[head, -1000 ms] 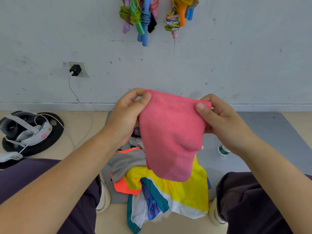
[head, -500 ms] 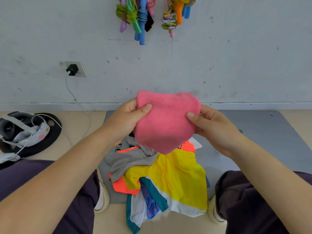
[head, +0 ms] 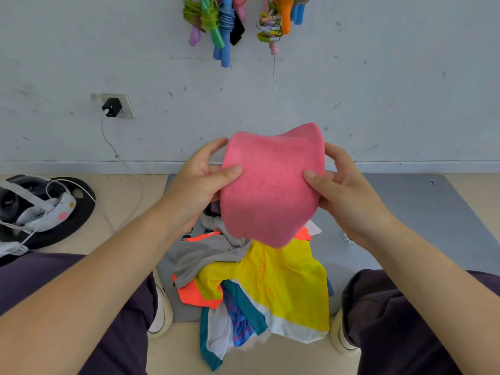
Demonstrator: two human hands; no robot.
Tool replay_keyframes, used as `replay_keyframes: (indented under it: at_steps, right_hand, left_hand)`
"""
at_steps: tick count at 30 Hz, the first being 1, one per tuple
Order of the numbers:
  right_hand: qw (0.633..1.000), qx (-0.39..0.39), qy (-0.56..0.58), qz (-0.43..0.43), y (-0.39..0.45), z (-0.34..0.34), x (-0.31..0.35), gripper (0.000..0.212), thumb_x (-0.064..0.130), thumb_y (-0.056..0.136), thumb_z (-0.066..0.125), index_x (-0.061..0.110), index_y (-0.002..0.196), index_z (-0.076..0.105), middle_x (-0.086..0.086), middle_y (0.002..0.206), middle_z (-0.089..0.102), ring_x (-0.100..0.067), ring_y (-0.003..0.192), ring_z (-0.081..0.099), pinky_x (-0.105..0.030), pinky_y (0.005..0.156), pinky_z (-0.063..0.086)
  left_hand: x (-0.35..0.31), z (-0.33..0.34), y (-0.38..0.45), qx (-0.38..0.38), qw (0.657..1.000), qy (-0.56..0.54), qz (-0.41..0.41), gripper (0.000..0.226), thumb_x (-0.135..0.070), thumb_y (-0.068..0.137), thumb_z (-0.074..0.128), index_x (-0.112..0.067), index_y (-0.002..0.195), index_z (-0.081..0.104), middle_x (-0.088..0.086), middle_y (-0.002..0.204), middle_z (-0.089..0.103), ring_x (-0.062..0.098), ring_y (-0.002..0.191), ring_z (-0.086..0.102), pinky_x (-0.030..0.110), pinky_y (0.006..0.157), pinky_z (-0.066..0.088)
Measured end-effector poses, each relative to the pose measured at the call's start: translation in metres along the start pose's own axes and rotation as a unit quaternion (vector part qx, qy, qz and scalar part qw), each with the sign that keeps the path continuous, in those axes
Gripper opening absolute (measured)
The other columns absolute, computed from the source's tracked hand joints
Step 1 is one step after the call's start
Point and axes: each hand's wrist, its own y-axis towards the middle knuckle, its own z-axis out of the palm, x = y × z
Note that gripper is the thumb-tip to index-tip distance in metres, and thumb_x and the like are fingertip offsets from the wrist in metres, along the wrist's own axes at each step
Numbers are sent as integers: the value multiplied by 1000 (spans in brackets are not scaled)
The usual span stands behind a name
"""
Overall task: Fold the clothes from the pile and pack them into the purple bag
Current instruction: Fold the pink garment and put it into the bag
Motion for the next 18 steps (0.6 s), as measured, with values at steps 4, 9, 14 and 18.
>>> replay_keyframes:
  at_steps: [4, 9, 14, 18]
  right_hand:
    - [998, -36, -24, -41, 2, -1, 1, 50, 27, 91, 67, 40, 135, 48, 8, 67, 70, -9, 84, 69, -42, 91, 53]
    - [999, -15, -21, -35, 1, -3, 3, 32, 28, 77, 76, 25, 108, 72, -1, 86, 77, -11, 85, 71, -28, 82, 56]
    - [985, -26, -168, -31, 4, -2, 3, 26, 13, 81, 77, 21, 104, 71, 6, 84, 76, 4, 73, 68, -5, 65, 46]
    - [926, -32, -369, -70, 4, -2, 0, 12, 26, 84, 74, 27, 96, 71, 7, 84, 69, -10, 80, 64, -20, 71, 49]
  left_hand:
    - [0, -3, 1, 18, 999, 3, 41, 55, -12, 92, 63, -40, 136, 47, 6, 87, 77, 15, 83, 73, 23, 68, 56]
    - [0, -6, -1, 33, 997, 54, 53, 43, -14, 83, 70, -27, 123, 63, 5, 96, 77, 17, 90, 73, 23, 74, 56]
    - [4, -11, 3, -9, 982, 184, 51, 33, -9, 86, 72, -31, 111, 66, -6, 92, 77, 14, 90, 73, 29, 79, 59]
    - [7, -12, 3, -38, 952, 300, 54, 20, -22, 82, 77, -31, 99, 72, -10, 88, 76, 3, 86, 71, 32, 86, 57]
